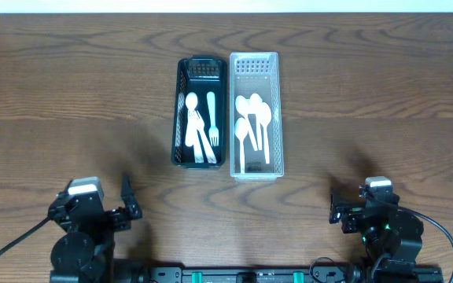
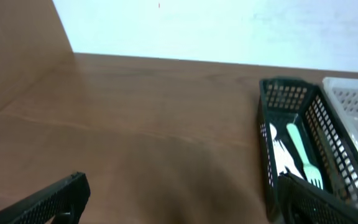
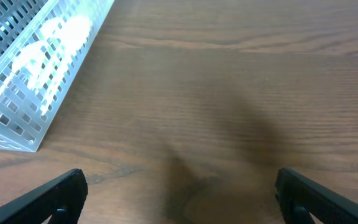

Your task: Pack container

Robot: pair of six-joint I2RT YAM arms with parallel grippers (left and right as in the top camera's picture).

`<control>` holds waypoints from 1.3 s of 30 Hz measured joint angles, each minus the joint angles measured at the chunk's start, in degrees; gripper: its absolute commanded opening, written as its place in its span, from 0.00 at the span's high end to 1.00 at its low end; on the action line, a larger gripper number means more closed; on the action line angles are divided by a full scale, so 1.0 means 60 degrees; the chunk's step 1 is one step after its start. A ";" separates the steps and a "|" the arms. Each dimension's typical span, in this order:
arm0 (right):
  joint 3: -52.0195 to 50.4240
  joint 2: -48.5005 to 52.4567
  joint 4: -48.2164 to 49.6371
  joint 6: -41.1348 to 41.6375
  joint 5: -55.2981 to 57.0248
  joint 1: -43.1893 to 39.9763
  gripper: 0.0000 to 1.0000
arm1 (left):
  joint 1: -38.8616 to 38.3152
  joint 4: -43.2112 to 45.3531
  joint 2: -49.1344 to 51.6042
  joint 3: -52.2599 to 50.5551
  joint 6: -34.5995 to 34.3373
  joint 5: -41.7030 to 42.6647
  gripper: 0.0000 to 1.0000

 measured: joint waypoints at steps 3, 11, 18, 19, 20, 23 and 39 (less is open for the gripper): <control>0.0000 0.0000 0.0000 0.0000 0.0000 0.0000 0.01 | 0.0000 0.0335 -0.0146 -0.0510 0.0004 0.0000 0.02; 0.0000 0.0000 0.0000 0.0000 0.0000 0.0000 0.01 | 0.0000 0.0761 -0.0994 -0.1610 0.0004 0.0000 0.02; 0.0000 0.0000 0.0000 0.0000 0.0000 0.0000 0.01 | 0.0000 0.0962 -0.1060 -0.1971 0.0000 0.0000 0.02; 0.0000 0.0000 0.0000 0.0000 0.0000 0.0000 0.01 | 0.0000 0.0980 -0.1060 -0.2029 0.0004 -0.0004 0.02; 0.0000 0.0000 0.0000 0.0000 0.0000 0.0000 0.01 | 0.0000 0.1053 -0.1060 -0.2113 0.0000 -0.0004 0.02; 0.0000 0.0000 0.0000 0.0000 0.0000 0.0000 0.01 | 0.0000 0.1377 -0.1060 -0.2379 0.0000 0.0000 0.02; 0.0000 0.0000 0.0000 0.0000 -0.0004 0.0000 0.01 | 0.0000 0.1763 -0.1060 -0.3238 0.0000 -0.0004 0.02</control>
